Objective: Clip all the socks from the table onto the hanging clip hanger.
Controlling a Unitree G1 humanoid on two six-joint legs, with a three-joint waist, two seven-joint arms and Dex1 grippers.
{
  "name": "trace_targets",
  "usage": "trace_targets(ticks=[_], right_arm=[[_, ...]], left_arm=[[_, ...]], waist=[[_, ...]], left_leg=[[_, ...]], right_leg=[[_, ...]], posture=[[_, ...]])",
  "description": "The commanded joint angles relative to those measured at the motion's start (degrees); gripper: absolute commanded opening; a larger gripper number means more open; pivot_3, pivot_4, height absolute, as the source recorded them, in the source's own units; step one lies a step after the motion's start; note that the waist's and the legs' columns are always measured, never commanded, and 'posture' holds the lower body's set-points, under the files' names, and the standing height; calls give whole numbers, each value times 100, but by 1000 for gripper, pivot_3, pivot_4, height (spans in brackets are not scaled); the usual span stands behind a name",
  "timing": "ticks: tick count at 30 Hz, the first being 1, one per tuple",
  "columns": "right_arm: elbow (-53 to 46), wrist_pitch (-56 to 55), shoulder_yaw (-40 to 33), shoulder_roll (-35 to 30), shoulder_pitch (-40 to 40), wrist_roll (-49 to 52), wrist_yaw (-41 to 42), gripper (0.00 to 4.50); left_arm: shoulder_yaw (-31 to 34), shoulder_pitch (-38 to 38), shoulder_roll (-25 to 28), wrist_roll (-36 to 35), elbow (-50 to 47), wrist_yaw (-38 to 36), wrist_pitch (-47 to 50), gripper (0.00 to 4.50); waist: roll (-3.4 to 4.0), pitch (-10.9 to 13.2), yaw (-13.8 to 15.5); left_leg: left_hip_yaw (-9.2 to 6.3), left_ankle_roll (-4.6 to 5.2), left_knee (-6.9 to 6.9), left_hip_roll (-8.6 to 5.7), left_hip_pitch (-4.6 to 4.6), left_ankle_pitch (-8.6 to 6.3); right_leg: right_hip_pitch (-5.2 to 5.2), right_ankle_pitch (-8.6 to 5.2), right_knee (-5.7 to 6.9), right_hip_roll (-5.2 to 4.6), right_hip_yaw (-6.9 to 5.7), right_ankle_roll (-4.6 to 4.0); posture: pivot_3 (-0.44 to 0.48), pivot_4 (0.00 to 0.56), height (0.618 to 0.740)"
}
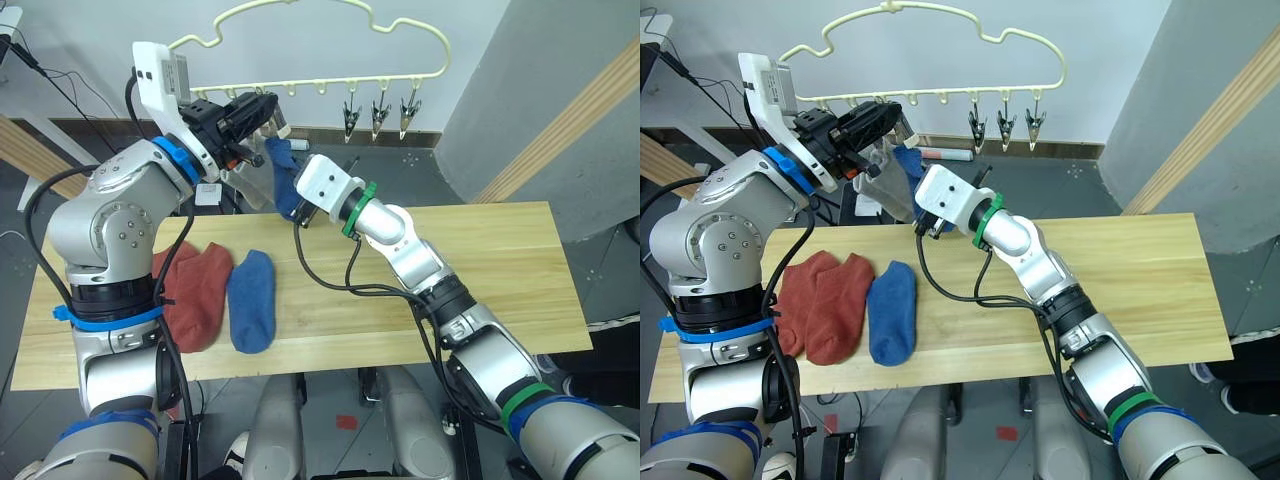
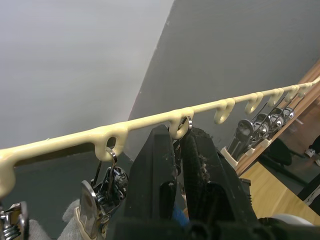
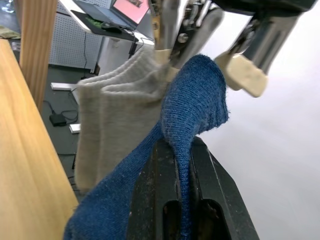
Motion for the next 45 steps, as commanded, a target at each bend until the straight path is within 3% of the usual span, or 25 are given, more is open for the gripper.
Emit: trace_targets(ticks=[1, 13, 21, 22, 24, 27, 36, 45], right_arm=[[-96, -183, -142, 38, -120, -9, -144, 0], [-32, -270, -175, 193, -181, 22, -126, 0], [61, -229, -189, 354, -270, 96, -15, 0], [65, -214, -195, 365, -268, 107, 8, 0], [61, -168, -225, 390, -244, 150, 62, 0], [28, -59, -272, 409, -194, 224, 129, 787], [-322, 95, -141, 170, 98, 128, 483, 3823], [-1392, 699, -63, -52, 755, 158, 840, 3823]], left_arm=[[157, -20, 63, -161, -378, -8, -37, 36], [170, 66, 24, -326, -524, -48, 104, 36], [44, 65, 129, -274, -779, -2, 128, 2429], [21, 69, 146, -231, -805, 3, 108, 2643], [-31, 81, 177, -107, -859, 36, 29, 2643], [-113, 110, 228, 167, -938, 124, -163, 2667], [30, 667, 383, 102, -1302, 77, -35, 2667], [5, 1246, 491, 174, -1389, 27, -227, 2667]], waist=[[0, 0, 11], [0, 0, 14], [0, 0, 39], [0, 0, 41], [0, 0, 49], [0, 0, 87], [0, 0, 112], [0, 0, 113]], left_leg=[[0, 0, 0, 0, 0, 0], [0, 0, 0, 1, 0, 0], [-1, 0, 1, 0, 0, 0], [-1, 0, 1, 1, 0, 0], [-1, 0, 0, 1, 0, 0], [-1, 0, 0, 0, 0, 0], [-2, 0, 0, 1, 0, 0], [-2, 0, 2, 2, 2, 0]], right_leg=[[0, 0, 0, 0, 0, 0], [0, 12, 1, 0, 0, -20], [0, 13, 2, 0, -1, -22], [0, 13, 2, 0, -1, -22], [0, 13, 1, 0, -1, -22], [0, 13, 1, 0, -1, -22], [1, 13, 1, 0, 0, -23], [1, 10, 3, 1, 0, -17]], posture=[[-31, 466, 735], [-24, 467, 735], [-13, 464, 735], [-11, 464, 735], [-8, 464, 735], [-6, 465, 735], [2, 465, 735], [-6, 460, 735]])
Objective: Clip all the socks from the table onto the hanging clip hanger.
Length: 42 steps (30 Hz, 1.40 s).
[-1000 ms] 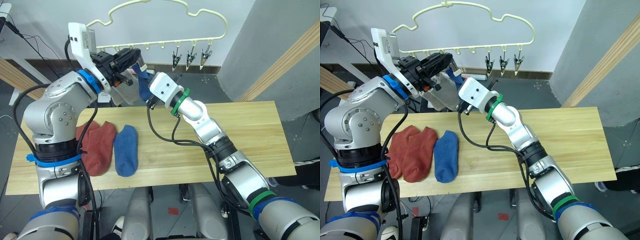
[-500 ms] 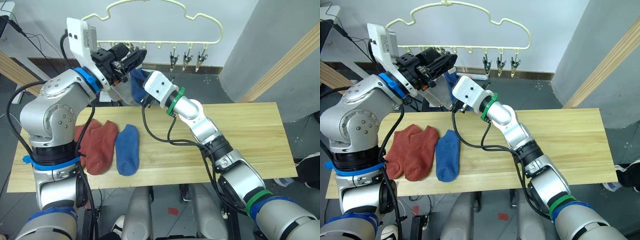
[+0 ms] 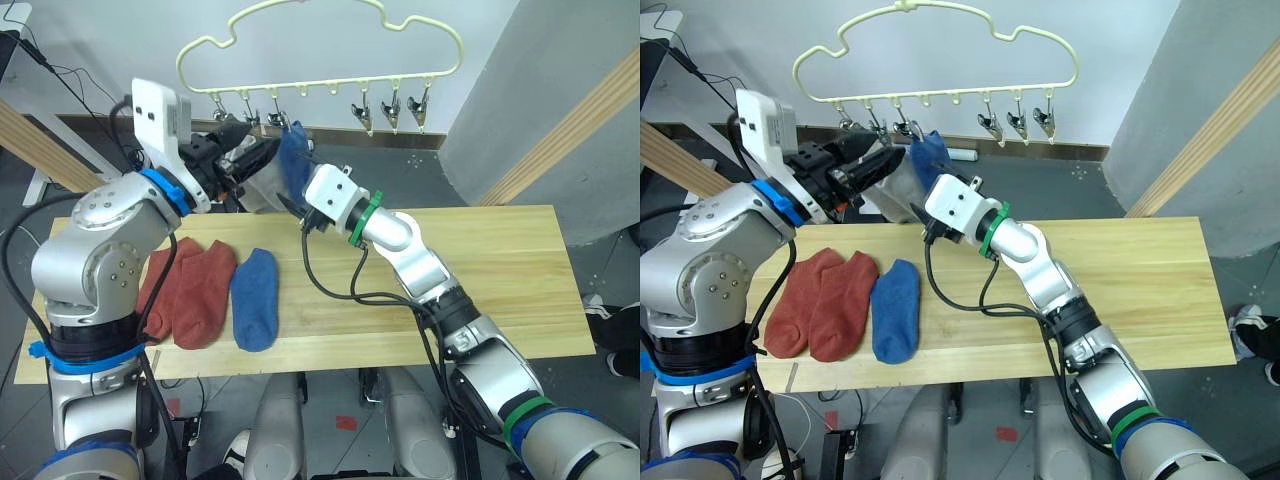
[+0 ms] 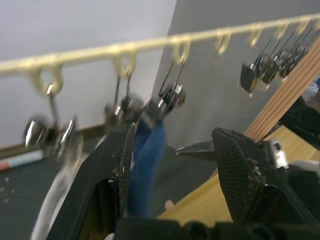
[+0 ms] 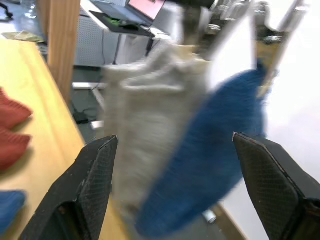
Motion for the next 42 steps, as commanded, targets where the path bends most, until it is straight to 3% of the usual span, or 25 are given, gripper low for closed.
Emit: trace_targets(ticks=[1, 11, 15, 20, 23, 28, 32, 35, 38, 42], right_arm=[[-840, 301, 16, -66, 227, 58, 171, 3823], [-4028, 2560, -247, -863, 1680, 640, 972, 3823], [-5004, 3613, -465, -770, 2111, 902, 702, 3823], [-5933, 4525, -670, -87, 2550, 825, -287, 3823], [-6356, 4713, -649, 50, 2625, 755, -571, 3823], [-6469, 5210, -736, 228, 2427, 1030, -733, 3823], [-5971, 5019, -665, 300, 2042, 1028, -862, 3823], [-5512, 4769, -695, 458, 1839, 1000, -1094, 3222], [-5156, 4600, -694, 533, 1664, 993, -1196, 2231], [-4513, 4416, -819, 657, 1258, 960, -1455, 2231]], left_arm=[[138, 170, 79, 1, -341, -131, -277, 2667], [227, 1541, 955, 280, -813, -1597, -1528, 2667], [79, 1768, 959, 253, -1004, -1885, -1794, 2667], [-79, 1728, 914, 37, -829, -2601, -2166, 2667], [27, 1812, 735, 160, -741, -2416, -2368, 2667], [29, 2051, 452, 602, -641, -2151, -2983, 2667], [-36, 1865, 252, 683, -539, -1908, -3080, 2667], [-121, 1802, 205, 736, -555, -1885, -3129, 2667], [-169, 1722, 183, 759, -532, -1844, -3116, 2667], [-258, 1499, 127, 859, -386, -1807, -3175, 2667]], waist=[[0, 0, 1], [0, 0, 11], [1, -1, 43], [1, -3, 44], [0, -3, 37], [0, -4, 5], [0, -4, -3], [0, -4, -12], [0, -4, -11], [0, -4, -11]], left_leg=[[0, 0, 0, 0, 0, 0], [-6, -1, -4, 1, 1, 0], [-12, -5, -4, 1, 1, 3], [-14, -9, -7, 2, 0, 5], [-12, -9, -7, 1, 0, 5], [-10, -8, -8, 1, 0, 5], [-11, -8, -6, 2, 0, 6], [-10, -7, -5, 3, 0, 6], [-10, -7, -6, 2, 0, 6], [-9, -7, -5, 1, -1, 6]], right_leg=[[0, -5, 0, 0, 0, 8], [2, -14, -1, -1, 1, 22], [2, -14, -2, -1, 0, 22], [1, -15, -3, 1, -1, 23], [-1, -15, -4, 1, 4, 23], [-1, -15, -7, 1, 2, 24], [-1, -15, -4, 3, 0, 24], [-1, -15, -3, 5, 1, 24], [0, -15, -3, 5, 0, 23], [-1, -15, -2, 5, -1, 23]], posture=[[-6, 458, 735], [6, 444, 735], [11, 434, 735], [-7, 423, 735], [-19, 425, 735], [-31, 427, 735], [-30, 430, 735], [-24, 431, 735], [-24, 432, 735], [-25, 432, 735]])
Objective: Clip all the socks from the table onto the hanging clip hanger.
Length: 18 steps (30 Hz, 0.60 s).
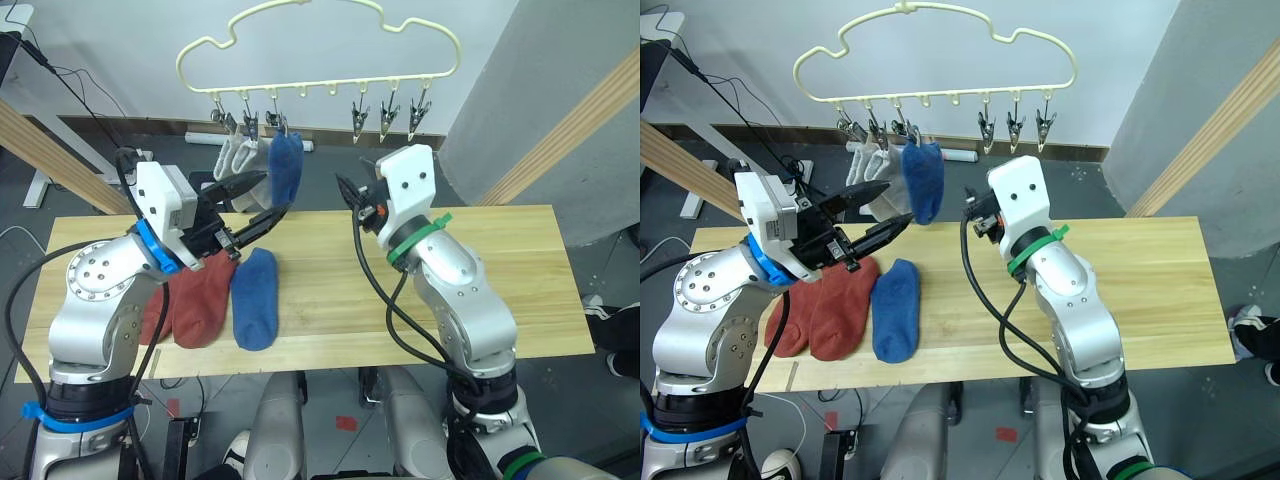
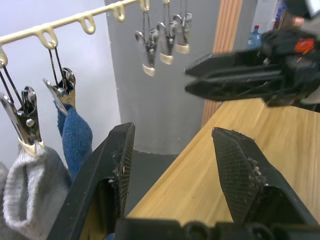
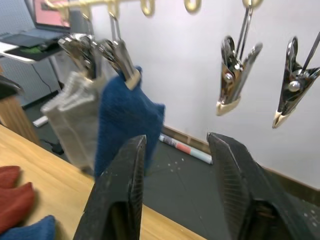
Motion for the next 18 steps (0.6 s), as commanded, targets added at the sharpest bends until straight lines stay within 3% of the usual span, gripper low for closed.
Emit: trace_targets(ticks=[1, 10, 18], right_arm=[[285, -313, -106, 153, -337, 19, -244, 2231], [1030, -720, -245, 206, -894, -49, -583, 2231], [1085, -812, -323, 211, -1035, 25, -717, 2231]], left_arm=[[-76, -146, -45, 66, 6, 36, -150, 2667], [-159, -285, -104, 114, 43, 37, -141, 2667], [-169, -334, -125, 133, 75, 23, -143, 2667]], waist=[[0, 0, -4], [0, 0, -6], [0, 0, -5]], left_leg=[[0, 0, 0, 0, 0, 0], [0, 1, -1, 0, 0, -1], [-1, 1, 1, 0, 0, -1]], right_leg=[[0, 0, 2, 0, 0, 0], [0, 0, 3, 0, -2, -1], [0, 1, 9, 0, -2, -1]], posture=[[-27, 433, 735], [-24, 435, 735], [-28, 434, 735]])
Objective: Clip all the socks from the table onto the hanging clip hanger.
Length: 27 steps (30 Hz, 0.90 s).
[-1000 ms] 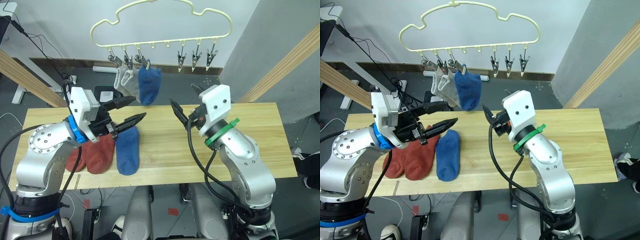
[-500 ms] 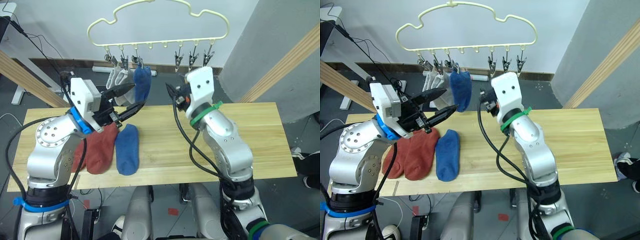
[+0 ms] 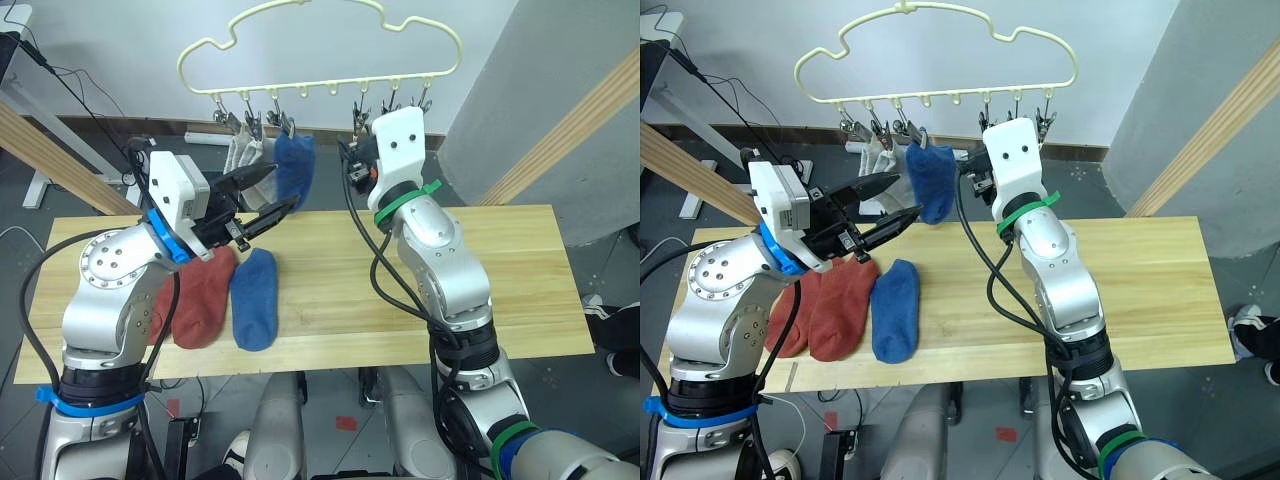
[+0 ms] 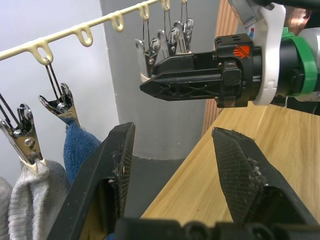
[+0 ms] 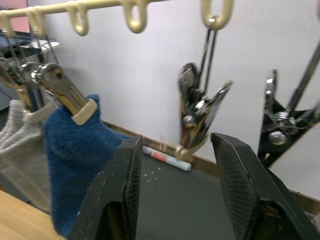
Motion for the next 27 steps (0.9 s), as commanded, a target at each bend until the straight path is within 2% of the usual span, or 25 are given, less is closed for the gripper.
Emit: trace_targets(ticks=[1, 9, 27], right_arm=[[-206, -235, -46, 70, -125, 77, -46, 2231], [-251, -404, -47, 122, -221, 370, 159, 2231], [131, -633, -177, 269, -500, 541, 20, 2231]], left_arm=[[7, -44, -32, -10, -90, 22, -132, 2667], [5, -38, -25, -10, -106, 3, -127, 2667], [1, -24, -13, 18, -65, -26, -159, 2667]], waist=[[0, 0, -2], [0, 0, -2], [0, 0, -2]], left_leg=[[0, 0, 0, 0, 0, 0], [0, 0, 1, 0, 0, 0], [-2, 0, 2, 0, 0, 0]], right_leg=[[0, 0, 2, 0, 0, 0], [0, 0, 3, 0, 0, 0], [-1, 0, 6, 0, -2, -1]], posture=[[-28, 434, 735], [-27, 436, 735], [-21, 431, 735]])
